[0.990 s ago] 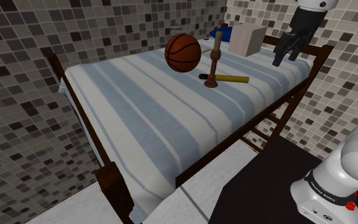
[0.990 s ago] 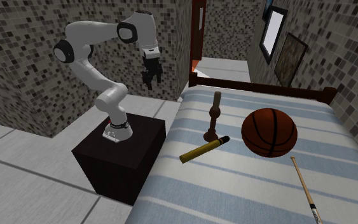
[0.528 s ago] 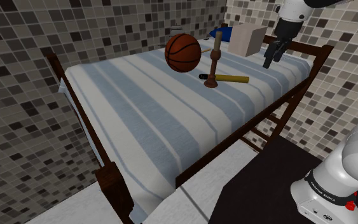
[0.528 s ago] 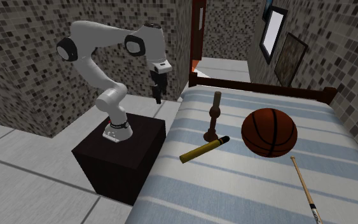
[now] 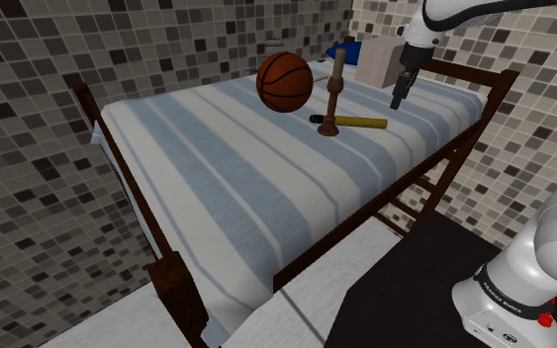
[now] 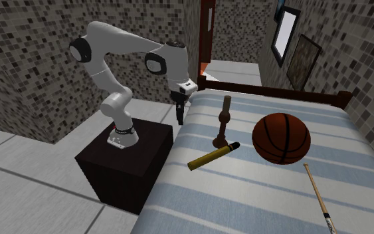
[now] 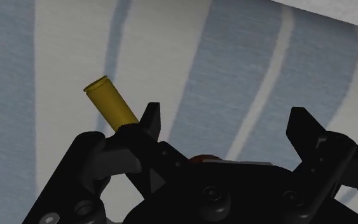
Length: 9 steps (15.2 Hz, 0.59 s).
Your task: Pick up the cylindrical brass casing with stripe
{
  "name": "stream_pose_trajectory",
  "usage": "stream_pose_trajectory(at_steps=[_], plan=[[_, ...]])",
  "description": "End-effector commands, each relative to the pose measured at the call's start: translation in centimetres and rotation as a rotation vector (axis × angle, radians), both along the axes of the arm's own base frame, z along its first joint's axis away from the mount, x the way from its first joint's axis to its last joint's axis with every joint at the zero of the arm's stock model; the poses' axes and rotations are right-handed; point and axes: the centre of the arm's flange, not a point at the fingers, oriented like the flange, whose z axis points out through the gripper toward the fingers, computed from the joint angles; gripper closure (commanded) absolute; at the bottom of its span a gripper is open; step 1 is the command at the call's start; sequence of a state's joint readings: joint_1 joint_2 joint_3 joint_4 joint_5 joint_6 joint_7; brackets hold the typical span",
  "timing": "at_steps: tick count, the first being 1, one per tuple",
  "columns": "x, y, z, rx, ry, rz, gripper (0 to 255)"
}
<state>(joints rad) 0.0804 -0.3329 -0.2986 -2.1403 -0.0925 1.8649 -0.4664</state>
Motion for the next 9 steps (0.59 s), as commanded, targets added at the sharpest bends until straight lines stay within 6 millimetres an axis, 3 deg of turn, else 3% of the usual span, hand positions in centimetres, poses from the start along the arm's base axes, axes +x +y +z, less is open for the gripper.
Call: stream_pose_trajectory(at_steps=[1, 9], plan=[[2.5, -0.8, -1.5, -0.002, 0.004, 0.063, 0], [11.8, -3.1, -6.6, -0.002, 0.023, 0.294, 0]])
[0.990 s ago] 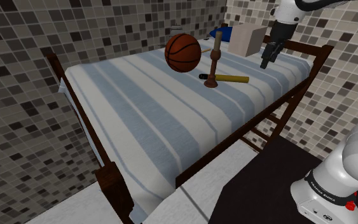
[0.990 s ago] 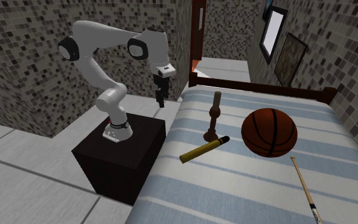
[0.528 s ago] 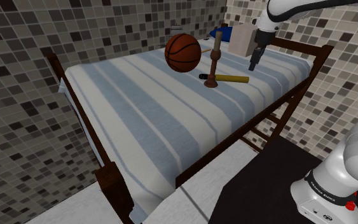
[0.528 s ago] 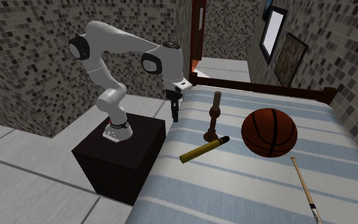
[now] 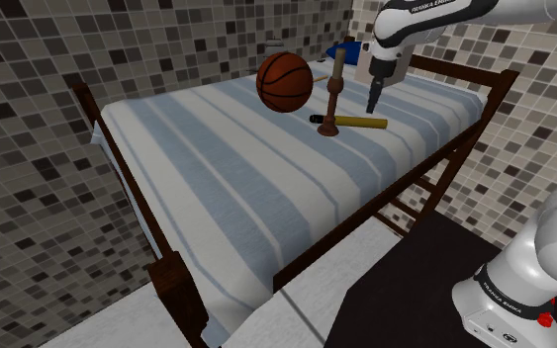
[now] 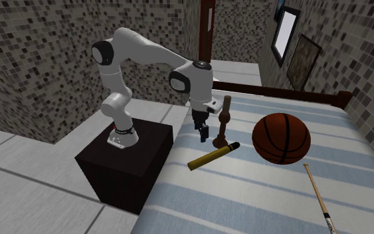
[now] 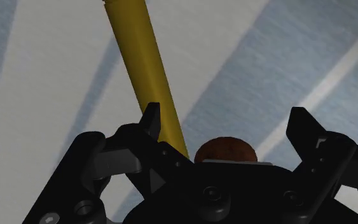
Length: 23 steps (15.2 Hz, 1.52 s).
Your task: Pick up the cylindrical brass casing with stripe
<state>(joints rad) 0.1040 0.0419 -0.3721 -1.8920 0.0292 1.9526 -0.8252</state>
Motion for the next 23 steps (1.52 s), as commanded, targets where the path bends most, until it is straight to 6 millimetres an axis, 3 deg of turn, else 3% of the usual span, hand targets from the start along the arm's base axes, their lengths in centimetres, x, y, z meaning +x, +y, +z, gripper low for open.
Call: stream_pose_trajectory(at_steps=[1, 7, 15, 17, 18, 23], plan=[[2.5, -0.4, -1.6, 0.0, 0.004, 0.062, 0], [9.6, -0.5, -5.5, -0.001, 0.018, 0.235, 0], [10.0, -0.4, -9.7, -0.001, 0.019, 0.246, 0], [10.0, -0.4, -9.7, -0.001, 0.019, 0.246, 0], [10.0, -0.4, -9.7, -0.001, 0.019, 0.246, 255], [10.0, -0.4, -9.7, -0.001, 0.019, 0.246, 255]])
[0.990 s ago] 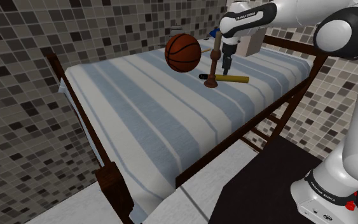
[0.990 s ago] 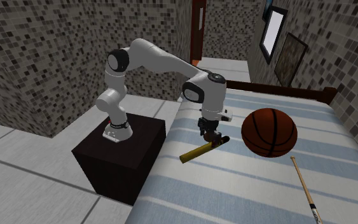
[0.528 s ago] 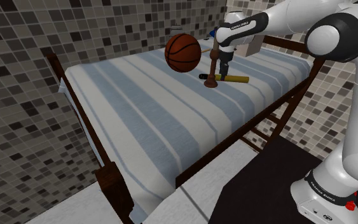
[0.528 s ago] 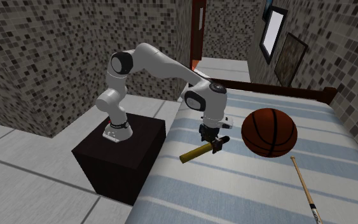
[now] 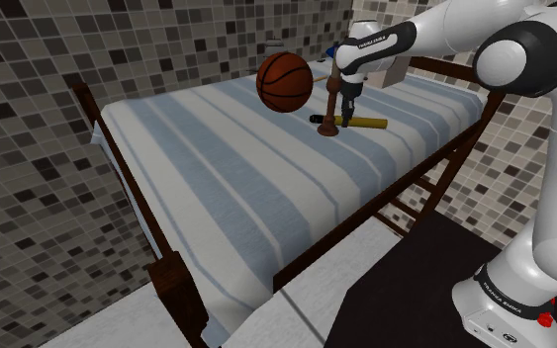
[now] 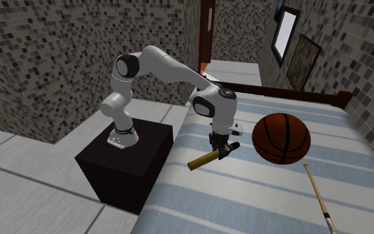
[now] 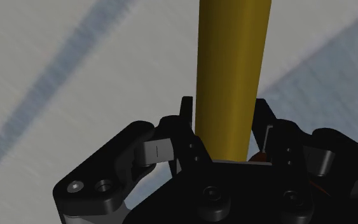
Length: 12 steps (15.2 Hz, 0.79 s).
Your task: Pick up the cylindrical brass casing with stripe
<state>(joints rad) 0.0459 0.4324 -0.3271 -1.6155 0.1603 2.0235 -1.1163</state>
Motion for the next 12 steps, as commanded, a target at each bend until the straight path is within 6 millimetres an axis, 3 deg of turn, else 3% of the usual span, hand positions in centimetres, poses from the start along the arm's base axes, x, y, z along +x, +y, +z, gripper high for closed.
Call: stream_pose_trajectory(at_steps=[1, 4, 12], plan=[[0.0, 0.0, 0.0, 0.0, 0.0, 0.0, 255], [0.0, 0.0, -0.1, 0.0, 0.0, 0.0, 255], [0.0, 0.0, 4.1, 0.0, 0.0, 0.0, 255]])
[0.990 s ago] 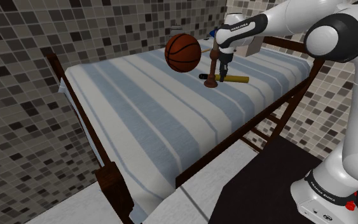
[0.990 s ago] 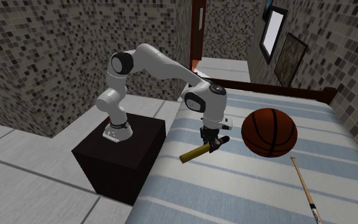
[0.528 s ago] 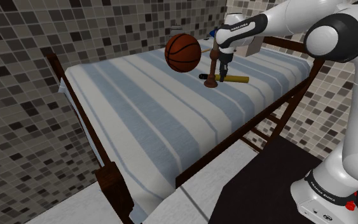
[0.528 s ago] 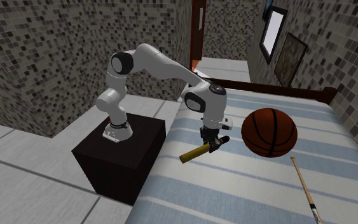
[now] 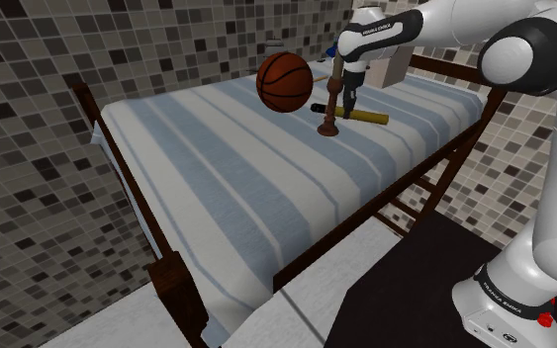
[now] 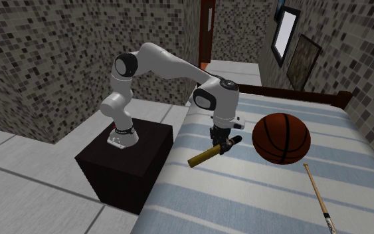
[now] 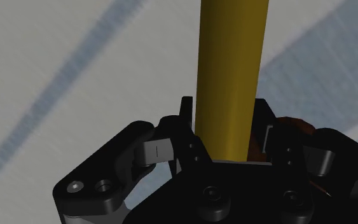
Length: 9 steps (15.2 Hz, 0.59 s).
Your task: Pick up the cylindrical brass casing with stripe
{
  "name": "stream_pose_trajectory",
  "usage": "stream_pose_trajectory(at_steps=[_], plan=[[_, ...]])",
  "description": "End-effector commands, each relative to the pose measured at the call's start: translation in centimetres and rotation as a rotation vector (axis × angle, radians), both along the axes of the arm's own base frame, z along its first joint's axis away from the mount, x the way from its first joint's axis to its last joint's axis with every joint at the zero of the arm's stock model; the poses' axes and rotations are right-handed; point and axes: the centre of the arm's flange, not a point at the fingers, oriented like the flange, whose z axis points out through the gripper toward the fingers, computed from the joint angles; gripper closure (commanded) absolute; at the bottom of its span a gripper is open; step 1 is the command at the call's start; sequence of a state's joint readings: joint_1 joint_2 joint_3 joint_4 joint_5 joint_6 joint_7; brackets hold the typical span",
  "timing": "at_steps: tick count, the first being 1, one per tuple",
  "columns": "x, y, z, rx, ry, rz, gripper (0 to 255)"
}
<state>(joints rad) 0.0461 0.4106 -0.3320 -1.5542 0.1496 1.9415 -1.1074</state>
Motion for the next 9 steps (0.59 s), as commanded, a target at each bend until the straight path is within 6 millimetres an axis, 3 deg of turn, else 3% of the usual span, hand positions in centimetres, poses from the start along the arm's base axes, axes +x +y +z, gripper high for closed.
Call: stream_pose_trajectory(at_steps=[1, 7, 9], plan=[[-0.1, 0.0, 1.1, 0.0, 0.0, 0.0, 255], [-0.1, 0.0, 4.2, 0.0, 0.0, 0.0, 255], [-0.1, 0.0, 4.3, 0.0, 0.0, 0.0, 255]])
